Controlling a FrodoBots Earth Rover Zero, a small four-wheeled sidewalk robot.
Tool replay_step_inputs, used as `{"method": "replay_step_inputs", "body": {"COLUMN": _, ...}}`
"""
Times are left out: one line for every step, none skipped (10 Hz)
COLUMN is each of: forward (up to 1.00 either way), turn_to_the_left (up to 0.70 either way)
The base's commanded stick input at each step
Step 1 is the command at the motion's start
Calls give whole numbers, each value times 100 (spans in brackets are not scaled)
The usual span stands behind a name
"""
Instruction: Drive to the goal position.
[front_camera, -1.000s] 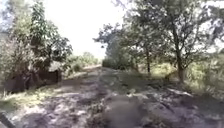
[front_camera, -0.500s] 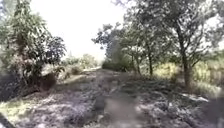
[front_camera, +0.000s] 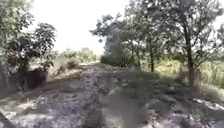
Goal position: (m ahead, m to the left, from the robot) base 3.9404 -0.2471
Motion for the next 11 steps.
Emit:
{"method": "replay_step_inputs", "body": {"forward": 85, "turn_to_the_left": 17}}
{"method": "replay_step_inputs", "body": {"forward": 85, "turn_to_the_left": 34}}
{"method": "replay_step_inputs", "body": {"forward": 85, "turn_to_the_left": 34}}
{"method": "replay_step_inputs", "body": {"forward": 85, "turn_to_the_left": 32}}
{"method": "replay_step_inputs", "body": {"forward": 85, "turn_to_the_left": 0}}
{"method": "replay_step_inputs", "body": {"forward": 85, "turn_to_the_left": 0}}
{"method": "replay_step_inputs", "body": {"forward": 85, "turn_to_the_left": 0}}
{"method": "replay_step_inputs", "body": {"forward": 85, "turn_to_the_left": 0}}
{"method": "replay_step_inputs", "body": {"forward": 85, "turn_to_the_left": 0}}
{"method": "replay_step_inputs", "body": {"forward": 85, "turn_to_the_left": 0}}
{"method": "replay_step_inputs", "body": {"forward": 85, "turn_to_the_left": 0}}
